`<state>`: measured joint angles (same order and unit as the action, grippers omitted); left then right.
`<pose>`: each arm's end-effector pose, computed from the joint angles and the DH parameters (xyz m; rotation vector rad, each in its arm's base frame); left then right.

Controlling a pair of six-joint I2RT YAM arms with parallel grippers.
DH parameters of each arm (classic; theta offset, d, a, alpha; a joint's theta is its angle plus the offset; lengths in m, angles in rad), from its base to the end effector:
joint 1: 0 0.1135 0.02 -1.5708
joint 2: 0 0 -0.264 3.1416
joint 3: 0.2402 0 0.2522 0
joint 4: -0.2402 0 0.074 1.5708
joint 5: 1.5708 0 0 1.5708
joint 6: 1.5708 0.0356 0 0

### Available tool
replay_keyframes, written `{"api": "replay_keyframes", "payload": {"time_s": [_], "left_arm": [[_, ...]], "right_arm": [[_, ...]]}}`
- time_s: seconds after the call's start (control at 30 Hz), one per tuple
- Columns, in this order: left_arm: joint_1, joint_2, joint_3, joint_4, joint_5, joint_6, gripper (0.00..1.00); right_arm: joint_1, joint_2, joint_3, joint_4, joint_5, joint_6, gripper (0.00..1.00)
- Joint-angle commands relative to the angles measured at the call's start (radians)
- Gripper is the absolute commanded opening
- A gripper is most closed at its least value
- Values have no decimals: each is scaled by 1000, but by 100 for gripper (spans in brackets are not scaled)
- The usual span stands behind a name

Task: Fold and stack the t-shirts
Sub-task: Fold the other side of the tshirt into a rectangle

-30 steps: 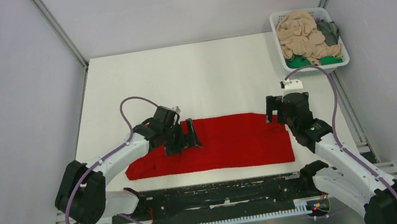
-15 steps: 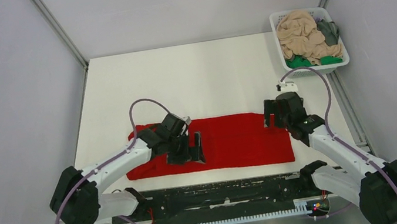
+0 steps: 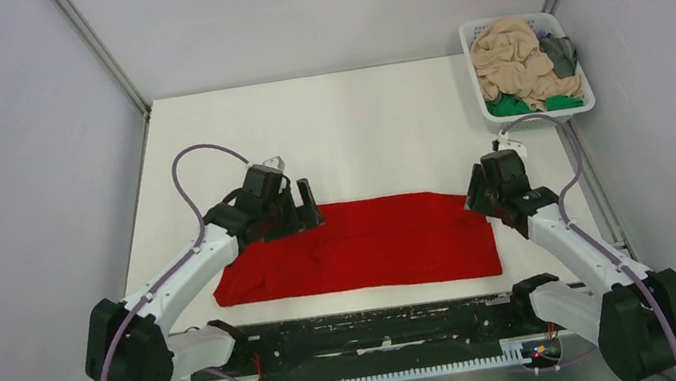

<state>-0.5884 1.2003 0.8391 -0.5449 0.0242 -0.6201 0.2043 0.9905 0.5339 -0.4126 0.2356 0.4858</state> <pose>0.2011 -0.1352 0.2429 -0.0298 2.5576 -0.5270 0.1894 0.0307 0.1972 0.4407 2.3675 0.0298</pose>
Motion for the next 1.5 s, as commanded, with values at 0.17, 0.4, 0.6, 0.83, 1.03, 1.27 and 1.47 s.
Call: {"api": "replay_keyframes", "payload": {"time_s": [0.17, 0.4, 0.6, 0.83, 1.03, 1.27, 1.47], "left_arm": [[172, 120, -86, 116, 6, -26, 100], [206, 163, -132, 159, 19, -32, 100], [226, 177, -139, 158, 1, -26, 100], [238, 180, -140, 154, -13, -24, 100], [252, 172, -147, 145, -21, -25, 100], [270, 171, -151, 132, -58, -26, 100], [276, 178, -151, 124, -57, -30, 100]], "right_arm": [[-18, 131, 15, 94, -112, 11, 49], [-23, 195, 5, 134, -127, 4, 45], [-28, 217, -20, 157, -104, 0, 45], [-31, 234, -62, 306, -153, 14, 32], [-35, 207, -18, 356, -56, -82, 16], [-36, 195, 81, 250, 69, -405, 19], [-32, 109, 60, 196, 20, -477, 43]]}}
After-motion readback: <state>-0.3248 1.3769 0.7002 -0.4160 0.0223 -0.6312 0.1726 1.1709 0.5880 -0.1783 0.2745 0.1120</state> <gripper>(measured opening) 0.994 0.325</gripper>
